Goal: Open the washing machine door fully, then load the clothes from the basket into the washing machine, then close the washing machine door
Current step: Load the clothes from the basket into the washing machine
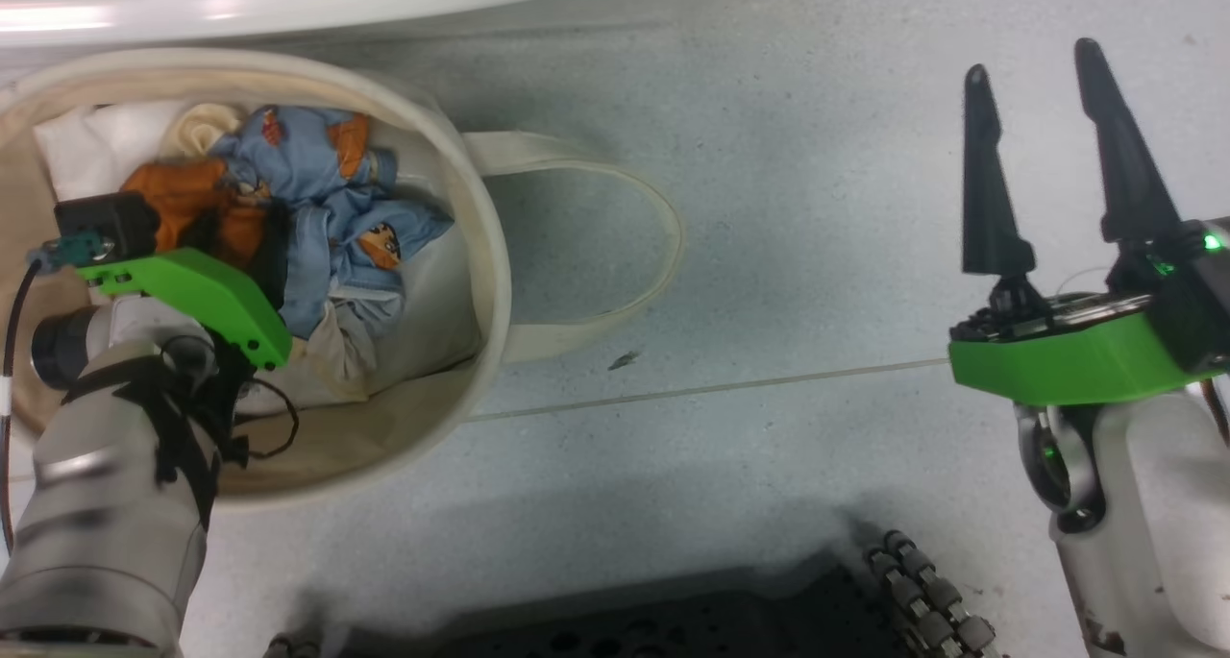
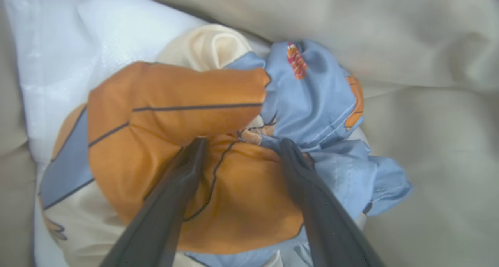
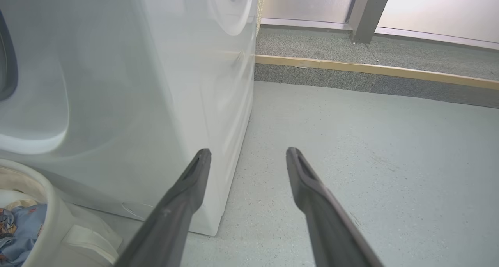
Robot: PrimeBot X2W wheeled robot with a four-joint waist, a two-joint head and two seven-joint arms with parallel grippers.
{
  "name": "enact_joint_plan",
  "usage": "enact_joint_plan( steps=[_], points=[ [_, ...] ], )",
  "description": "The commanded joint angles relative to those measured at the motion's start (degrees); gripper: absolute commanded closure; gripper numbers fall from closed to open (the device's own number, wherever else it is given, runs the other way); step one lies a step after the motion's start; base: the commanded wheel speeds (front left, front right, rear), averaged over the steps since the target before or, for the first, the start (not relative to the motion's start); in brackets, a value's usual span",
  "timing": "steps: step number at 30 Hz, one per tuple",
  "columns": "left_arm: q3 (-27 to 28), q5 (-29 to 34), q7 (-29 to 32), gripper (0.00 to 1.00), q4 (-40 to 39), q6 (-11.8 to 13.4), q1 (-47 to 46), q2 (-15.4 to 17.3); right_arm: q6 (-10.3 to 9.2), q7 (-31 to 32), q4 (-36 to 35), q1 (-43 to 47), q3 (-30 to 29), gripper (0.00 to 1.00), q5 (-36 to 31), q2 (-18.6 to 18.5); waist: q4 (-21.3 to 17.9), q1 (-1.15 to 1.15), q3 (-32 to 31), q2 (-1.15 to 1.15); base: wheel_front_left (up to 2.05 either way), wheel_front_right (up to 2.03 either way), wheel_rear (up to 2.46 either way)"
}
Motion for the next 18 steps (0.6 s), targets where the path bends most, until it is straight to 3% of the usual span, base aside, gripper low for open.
enact_joint_plan(
  steps=[1,2,3,10,18],
  points=[
    [0.5,-0.5,1.2,0.03,0.0,0.2,2.4,3.0,0.02,0.8,-2.5,2.7,0.8,0.0,-1.0,0.7,0.3,0.0,-0.2,0.0,0.11,0.11,0.11],
    [0.3,-0.5,1.5,0.55,0.0,0.2,2.5,3.2,0.02,1.2,-3.0,2.9,0.9,0.0,-1.5,1.0,0.4,0.0,-0.2,0.0,0.07,0.07,0.07],
    [0.3,-0.6,1.4,1.0,0.0,0.2,2.5,3.3,0.02,1.6,-3.3,3.0,0.9,0.0,-1.9,1.3,0.5,0.0,-0.3,0.0,0.07,0.07,0.07],
    [-0.4,-1.1,-0.3,1.0,0.0,-0.2,1.9,2.9,0.02,2.6,-4.5,3.9,0.5,0.0,-2.9,2.4,1.4,0.0,-0.9,0.0,0.01,0.01,0.01],
    [-1.8,-2.7,-4.6,1.0,-0.6,-0.4,2.9,1.6,0.02,0.2,-0.5,2.4,1.9,0.0,-1.2,2.9,2.7,0.0,-5.6,0.0,0.0,0.0,0.0]
  ],
)
